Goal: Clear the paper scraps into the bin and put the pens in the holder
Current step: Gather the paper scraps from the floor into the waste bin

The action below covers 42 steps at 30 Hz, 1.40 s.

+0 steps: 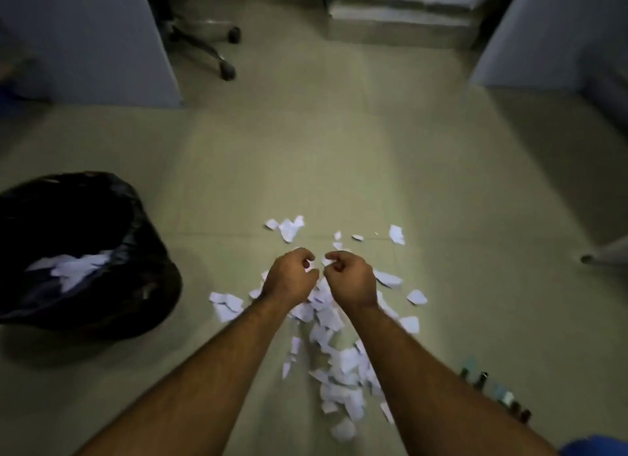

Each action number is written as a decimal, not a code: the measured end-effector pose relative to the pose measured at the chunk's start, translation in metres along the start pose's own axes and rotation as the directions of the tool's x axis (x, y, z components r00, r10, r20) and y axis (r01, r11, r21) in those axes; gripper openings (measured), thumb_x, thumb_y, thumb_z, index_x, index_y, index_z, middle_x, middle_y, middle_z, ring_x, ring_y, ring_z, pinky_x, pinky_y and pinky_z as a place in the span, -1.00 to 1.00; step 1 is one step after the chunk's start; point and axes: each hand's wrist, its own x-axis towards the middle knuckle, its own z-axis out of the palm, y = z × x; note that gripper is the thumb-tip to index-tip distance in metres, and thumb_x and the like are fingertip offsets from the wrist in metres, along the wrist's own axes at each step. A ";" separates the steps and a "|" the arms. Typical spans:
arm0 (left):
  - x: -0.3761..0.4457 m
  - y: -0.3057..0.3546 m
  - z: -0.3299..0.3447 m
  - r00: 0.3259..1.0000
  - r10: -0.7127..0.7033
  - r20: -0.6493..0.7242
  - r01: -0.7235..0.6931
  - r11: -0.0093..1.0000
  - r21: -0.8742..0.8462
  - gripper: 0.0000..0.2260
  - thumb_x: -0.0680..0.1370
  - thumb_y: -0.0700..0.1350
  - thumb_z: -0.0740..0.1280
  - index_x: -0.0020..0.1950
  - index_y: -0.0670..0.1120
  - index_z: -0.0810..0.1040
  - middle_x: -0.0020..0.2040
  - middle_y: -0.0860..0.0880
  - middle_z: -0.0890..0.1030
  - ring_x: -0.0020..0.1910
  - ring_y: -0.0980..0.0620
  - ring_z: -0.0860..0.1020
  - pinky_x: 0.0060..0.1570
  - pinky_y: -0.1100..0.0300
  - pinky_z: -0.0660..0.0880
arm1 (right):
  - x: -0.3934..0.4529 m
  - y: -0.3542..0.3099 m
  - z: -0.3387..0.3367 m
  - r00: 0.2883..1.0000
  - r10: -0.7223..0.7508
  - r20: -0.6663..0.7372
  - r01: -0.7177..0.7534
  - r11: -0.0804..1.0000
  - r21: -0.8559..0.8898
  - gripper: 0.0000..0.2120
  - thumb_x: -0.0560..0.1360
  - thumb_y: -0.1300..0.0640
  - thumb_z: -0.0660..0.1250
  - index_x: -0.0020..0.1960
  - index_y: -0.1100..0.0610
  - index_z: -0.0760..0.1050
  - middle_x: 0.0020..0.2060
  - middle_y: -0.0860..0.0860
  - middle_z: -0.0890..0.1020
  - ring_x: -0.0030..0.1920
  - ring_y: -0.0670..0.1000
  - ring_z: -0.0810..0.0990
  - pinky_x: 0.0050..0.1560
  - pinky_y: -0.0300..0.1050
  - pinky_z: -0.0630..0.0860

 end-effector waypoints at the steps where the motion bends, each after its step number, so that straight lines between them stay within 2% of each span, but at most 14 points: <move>1: -0.002 -0.001 0.029 0.997 0.003 0.081 -0.009 0.997 0.077 -0.71 0.48 -0.14 0.38 0.21 -0.08 0.57 0.13 -0.08 0.64 0.12 -0.09 0.59 0.10 0.15 0.50 | 0.000 0.031 -0.009 0.999 0.036 -0.009 -0.036 0.998 -0.054 -0.70 0.46 0.19 0.31 0.14 0.01 0.65 0.00 0.00 0.72 0.04 0.06 0.66 0.01 -0.20 0.48; 4: -0.006 -0.011 0.080 0.981 0.005 0.193 -0.058 0.960 0.272 -0.55 0.49 -0.07 0.37 0.38 -0.05 0.44 0.34 -0.09 0.51 0.30 -0.12 0.49 0.26 0.03 0.46 | -0.002 0.089 -0.022 0.997 0.071 -0.009 -0.071 0.973 -0.221 -0.62 0.46 0.09 0.37 0.27 0.05 0.57 0.15 0.05 0.66 0.17 0.12 0.61 0.17 -0.10 0.48; 6: -0.010 -0.021 0.103 0.980 0.014 0.200 -0.102 0.895 0.434 -0.42 0.47 0.00 0.39 0.46 -0.04 0.33 0.42 -0.11 0.40 0.39 -0.14 0.39 0.32 0.00 0.41 | -0.004 0.119 -0.020 0.998 0.058 -0.002 -0.054 0.916 -0.398 -0.49 0.42 -0.02 0.39 0.35 0.05 0.49 0.22 0.08 0.59 0.26 0.16 0.53 0.23 0.01 0.46; 8: -0.013 -0.033 0.116 0.987 0.020 0.162 -0.106 0.834 0.542 -0.31 0.45 0.09 0.40 0.51 -0.03 0.23 0.49 -0.14 0.29 0.45 -0.15 0.30 0.36 0.00 0.34 | -0.005 0.138 -0.016 0.996 0.085 0.028 -0.061 0.874 -0.482 -0.35 0.40 -0.11 0.40 0.43 0.04 0.37 0.31 0.10 0.49 0.33 0.18 0.44 0.26 0.07 0.46; 13: -0.009 -0.056 0.109 0.999 -0.035 0.038 0.003 0.776 0.631 -0.16 0.40 0.23 0.42 0.55 0.01 0.11 0.55 -0.16 0.16 0.53 -0.19 0.17 0.40 -0.08 0.27 | 0.002 0.144 -0.003 0.973 0.217 0.084 -0.130 0.807 -0.576 -0.12 0.41 -0.25 0.38 0.58 -0.03 0.07 0.58 0.14 0.10 0.56 0.24 0.11 0.43 0.24 0.26; 16: -0.008 -0.065 0.099 0.987 -0.130 0.099 0.044 0.795 0.605 -0.12 0.38 0.24 0.43 0.55 0.02 0.07 0.54 -0.17 0.18 0.49 -0.21 0.22 0.35 -0.10 0.34 | 0.009 0.131 0.009 0.934 0.303 0.187 -0.136 0.789 -0.600 -0.06 0.38 -0.31 0.38 0.59 -0.08 0.00 0.61 0.13 -0.05 0.58 0.29 -0.05 0.46 0.35 0.13; 19: -0.023 -0.070 0.088 0.961 -0.180 0.209 0.030 0.822 0.568 -0.14 0.39 0.15 0.42 0.56 0.02 0.04 0.53 -0.14 0.19 0.46 -0.20 0.28 0.32 -0.10 0.41 | 0.005 0.115 0.015 0.929 0.295 0.223 -0.147 0.848 -0.509 -0.02 0.37 -0.18 0.46 0.59 0.02 -0.01 0.53 0.19 0.17 0.52 0.29 0.16 0.41 0.19 0.31; 22: -0.022 -0.067 0.077 0.979 -0.130 0.158 0.020 0.829 0.559 -0.19 0.39 0.06 0.43 0.54 0.00 0.11 0.50 -0.14 0.25 0.42 -0.19 0.32 0.30 -0.09 0.42 | 0.008 0.102 0.012 0.948 0.248 0.200 -0.134 0.879 -0.458 -0.02 0.37 -0.11 0.49 0.60 0.07 0.01 0.40 0.20 0.36 0.40 0.25 0.37 0.31 0.07 0.42; 26: -0.006 -0.061 0.067 0.993 -0.089 0.082 0.013 0.754 0.657 -0.15 0.38 0.15 0.46 0.55 0.00 0.09 0.51 -0.14 0.21 0.46 -0.19 0.27 0.30 -0.11 0.40 | 0.015 0.103 0.018 0.970 0.118 0.214 0.002 0.871 -0.491 0.02 0.35 -0.10 0.51 0.61 0.03 -0.01 0.44 0.18 0.31 0.39 0.25 0.37 0.31 0.08 0.44; 31: 0.009 -0.073 0.070 0.955 -0.237 0.180 0.051 0.726 0.686 0.08 0.29 0.28 0.50 0.58 0.09 -0.11 0.60 -0.14 -0.05 0.55 -0.30 0.01 0.38 -0.26 0.28 | 0.019 0.105 0.034 0.948 0.010 0.319 0.182 0.804 -0.566 0.03 0.33 -0.24 0.48 0.60 -0.04 -0.01 0.57 0.13 0.14 0.50 0.23 0.22 0.41 0.19 0.36; 34: 0.005 -0.080 0.078 0.941 -0.209 0.266 -0.036 0.719 0.694 -0.08 0.36 0.23 0.48 0.57 0.13 0.03 0.59 -0.12 0.03 0.52 -0.32 0.07 0.36 -0.20 0.34 | 0.014 0.104 0.045 0.930 -0.014 0.367 0.255 0.743 -0.618 -0.12 0.34 -0.28 0.43 0.54 -0.10 0.16 0.51 0.11 0.25 0.47 0.22 0.25 0.36 0.22 0.37; 38: -0.013 -0.082 0.088 0.982 0.003 0.191 -0.135 0.722 0.679 -0.69 0.57 -0.02 0.28 0.31 0.03 0.51 0.31 -0.08 0.48 0.21 -0.15 0.49 0.10 0.05 0.48 | -0.003 0.100 0.055 0.931 -0.130 0.340 0.334 0.675 -0.657 -0.62 0.48 -0.07 0.33 0.27 -0.02 0.50 0.29 0.11 0.46 0.21 0.19 0.47 0.11 0.06 0.51; 40: -0.025 -0.083 0.095 0.980 0.018 0.196 -0.138 0.773 0.620 -0.79 0.59 -0.13 0.24 0.19 -0.07 0.57 0.21 -0.11 0.56 0.12 -0.13 0.56 0.06 0.09 0.51 | -0.011 0.099 0.058 0.933 -0.138 0.333 0.328 0.709 -0.624 -0.72 0.50 0.03 0.34 0.19 0.04 0.57 0.26 0.11 0.50 0.16 0.17 0.53 0.08 0.04 0.55; 42: -0.037 -0.087 0.096 0.975 0.025 0.221 -0.151 0.804 0.575 -0.78 0.62 -0.21 0.19 0.19 -0.21 0.56 0.20 -0.20 0.57 0.14 -0.19 0.55 0.01 0.16 0.47 | -0.017 0.101 0.060 0.928 -0.117 0.355 0.321 0.733 -0.600 -0.75 0.52 0.10 0.34 0.17 0.09 0.60 0.24 0.11 0.55 0.17 0.15 0.57 0.16 0.01 0.53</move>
